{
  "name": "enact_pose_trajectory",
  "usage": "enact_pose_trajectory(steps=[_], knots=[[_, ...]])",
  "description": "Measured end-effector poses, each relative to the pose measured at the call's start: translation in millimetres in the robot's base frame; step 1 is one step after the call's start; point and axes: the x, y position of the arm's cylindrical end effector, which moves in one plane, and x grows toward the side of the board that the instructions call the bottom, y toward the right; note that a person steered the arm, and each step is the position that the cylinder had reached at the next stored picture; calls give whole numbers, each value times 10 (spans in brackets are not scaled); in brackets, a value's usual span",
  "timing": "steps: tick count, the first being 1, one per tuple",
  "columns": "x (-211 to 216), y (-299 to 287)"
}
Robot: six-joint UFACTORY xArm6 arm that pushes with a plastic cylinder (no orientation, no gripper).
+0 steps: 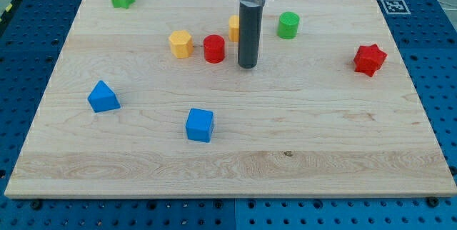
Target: Move the yellow heart and green circle diagonal to each other
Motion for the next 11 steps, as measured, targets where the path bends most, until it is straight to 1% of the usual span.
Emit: enact_pose_trajectory(steps=[1, 2, 4, 5, 6, 7, 8, 9, 10, 11], knots=[[37, -179], [-65, -398], [-311, -438], [-311, 286], [-485, 717], [-815, 953], [-1096, 925], [-1235, 538], [-1142, 159], [-685, 16]])
